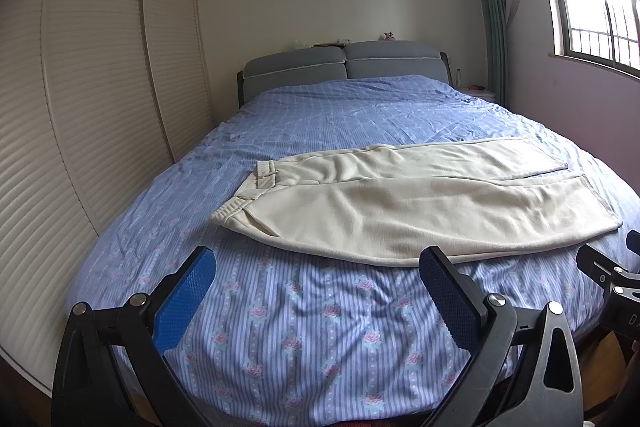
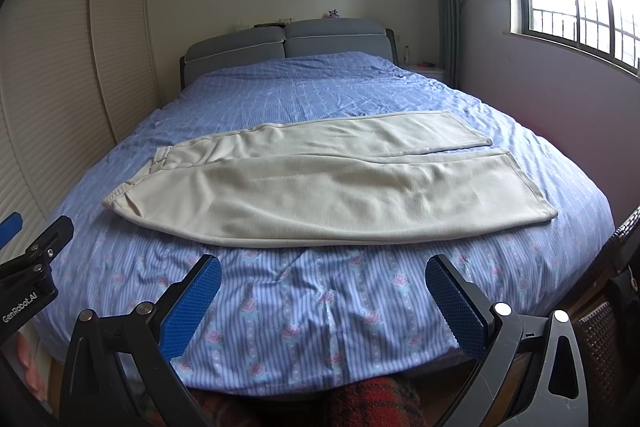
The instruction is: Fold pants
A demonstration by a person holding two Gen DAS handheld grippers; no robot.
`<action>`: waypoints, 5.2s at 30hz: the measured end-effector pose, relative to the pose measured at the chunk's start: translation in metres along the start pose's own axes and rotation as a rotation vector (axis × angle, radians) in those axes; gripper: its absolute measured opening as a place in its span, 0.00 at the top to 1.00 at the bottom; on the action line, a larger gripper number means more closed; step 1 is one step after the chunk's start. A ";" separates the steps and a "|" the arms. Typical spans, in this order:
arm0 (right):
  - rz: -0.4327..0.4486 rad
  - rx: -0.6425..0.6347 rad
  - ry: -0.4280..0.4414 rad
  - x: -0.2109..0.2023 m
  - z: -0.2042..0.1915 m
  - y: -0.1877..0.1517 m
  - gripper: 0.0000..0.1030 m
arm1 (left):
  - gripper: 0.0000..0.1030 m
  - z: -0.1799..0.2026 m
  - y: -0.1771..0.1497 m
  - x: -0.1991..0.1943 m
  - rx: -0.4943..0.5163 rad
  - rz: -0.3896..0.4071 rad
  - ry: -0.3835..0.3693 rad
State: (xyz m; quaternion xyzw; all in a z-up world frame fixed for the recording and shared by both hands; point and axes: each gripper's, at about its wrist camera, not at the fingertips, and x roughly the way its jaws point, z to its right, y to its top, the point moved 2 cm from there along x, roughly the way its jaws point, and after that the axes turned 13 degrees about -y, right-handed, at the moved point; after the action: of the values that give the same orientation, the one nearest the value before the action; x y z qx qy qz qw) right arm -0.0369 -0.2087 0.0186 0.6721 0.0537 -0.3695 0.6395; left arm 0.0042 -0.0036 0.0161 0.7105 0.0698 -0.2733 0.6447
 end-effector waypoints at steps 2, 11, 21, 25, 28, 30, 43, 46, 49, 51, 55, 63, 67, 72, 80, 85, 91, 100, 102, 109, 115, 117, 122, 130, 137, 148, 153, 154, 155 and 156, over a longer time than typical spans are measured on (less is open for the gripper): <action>0.000 0.000 -0.002 0.000 0.000 0.000 0.00 | 0.00 -0.001 -0.001 0.000 -0.001 0.000 0.001; 0.000 -0.001 -0.001 0.000 -0.001 -0.001 0.00 | 0.00 -0.001 -0.001 0.000 0.000 -0.001 0.000; -0.014 -0.016 -0.001 0.007 -0.010 -0.009 0.00 | 0.00 -0.010 -0.010 0.010 -0.011 -0.023 0.004; -0.035 -0.027 -0.002 0.018 -0.016 -0.011 0.00 | 0.00 -0.014 -0.015 0.021 -0.022 -0.044 0.006; -0.057 -0.030 0.000 0.030 -0.022 -0.013 0.00 | 0.00 -0.020 -0.018 0.033 -0.032 -0.064 0.011; -0.073 -0.031 0.000 0.039 -0.026 -0.014 0.00 | 0.00 -0.027 -0.021 0.042 -0.040 -0.079 0.016; -0.166 -0.002 0.024 0.125 -0.079 -0.023 0.00 | 0.00 -0.095 -0.029 0.125 -0.066 -0.148 0.112; -0.198 0.032 0.033 0.153 -0.089 -0.026 0.00 | 0.00 -0.109 -0.030 0.154 -0.085 -0.167 0.111; -0.245 0.071 0.046 0.179 -0.093 -0.029 0.00 | 0.00 -0.121 -0.031 0.187 -0.109 -0.196 0.100; -0.280 0.088 0.051 0.197 -0.097 -0.030 0.00 | 0.00 -0.125 -0.033 0.209 -0.124 -0.219 0.093; -0.349 0.119 0.062 0.231 -0.102 -0.032 0.04 | 0.01 -0.130 -0.041 0.250 -0.129 -0.300 0.071; -0.451 0.100 0.046 0.261 -0.119 -0.021 0.17 | 0.11 -0.147 -0.036 0.294 -0.281 -0.411 -0.036; -0.536 0.099 0.026 0.271 -0.118 -0.009 0.34 | 0.36 -0.157 -0.033 0.309 -0.397 -0.496 -0.086; -0.638 0.091 0.004 0.279 -0.108 0.002 0.63 | 0.66 -0.158 -0.020 0.317 -0.452 -0.574 -0.050; -0.685 0.045 0.016 0.277 -0.103 0.047 0.75 | 0.85 -0.152 0.013 0.311 -0.452 -0.683 -0.007; -0.675 0.040 0.024 0.273 -0.099 0.089 0.80 | 0.89 -0.152 0.055 0.299 -0.467 -0.678 -0.010; -0.605 0.044 0.044 0.261 -0.095 0.156 0.82 | 0.90 -0.154 0.120 0.291 -0.449 -0.623 -0.012; -0.455 0.054 0.078 0.291 -0.115 0.274 0.83 | 0.90 -0.173 0.209 0.355 -0.457 -0.548 -0.022; -0.447 0.044 0.079 0.311 -0.123 0.294 0.83 | 0.90 -0.182 0.220 0.380 -0.471 -0.558 -0.027; -0.509 -0.003 0.047 0.409 -0.158 0.319 0.83 | 0.90 -0.206 0.222 0.494 -0.408 -0.670 -0.005; -0.622 -0.043 0.024 0.499 -0.190 0.308 0.83 | 0.90 -0.222 0.197 0.564 -0.427 -0.785 0.015; -0.639 -0.072 0.012 0.521 -0.201 0.305 0.83 | 0.90 -0.226 0.191 0.582 -0.436 -0.816 0.014; -0.719 -0.101 -0.005 0.565 -0.217 0.292 0.83 | 0.87 -0.236 0.172 0.620 -0.452 -0.886 0.048; -0.770 -0.176 0.034 0.564 -0.236 0.285 0.49 | 0.24 -0.229 0.187 0.620 -0.364 -0.871 0.104; -0.654 -0.181 0.137 0.485 -0.236 0.312 0.36 | 0.24 -0.215 0.217 0.552 -0.321 -0.814 -0.018; -0.521 -0.148 0.109 0.321 -0.155 0.312 0.36 | 0.24 -0.082 0.259 0.400 -0.050 -0.652 -0.372; -0.502 -0.019 0.065 0.272 -0.087 0.303 0.36 | 0.24 -0.021 0.264 0.366 -0.036 -0.629 -0.459; -0.498 -0.003 0.050 0.265 -0.071 0.300 0.36 | 0.24 -0.006 0.264 0.360 -0.035 -0.625 -0.468; -0.496 0.012 0.036 0.259 -0.055 0.297 0.36 | 0.24 0.006 0.263 0.356 -0.040 -0.623 -0.475; -0.495 0.025 0.025 0.256 -0.039 0.294 0.36 | 0.24 0.020 0.261 0.353 -0.045 -0.625 -0.479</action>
State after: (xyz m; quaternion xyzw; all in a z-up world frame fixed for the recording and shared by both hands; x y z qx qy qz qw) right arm 0.3245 -0.3278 0.1110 0.6510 0.2198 -0.5071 0.5204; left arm 0.4128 -0.1537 0.0762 0.5567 0.1364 -0.6129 0.5438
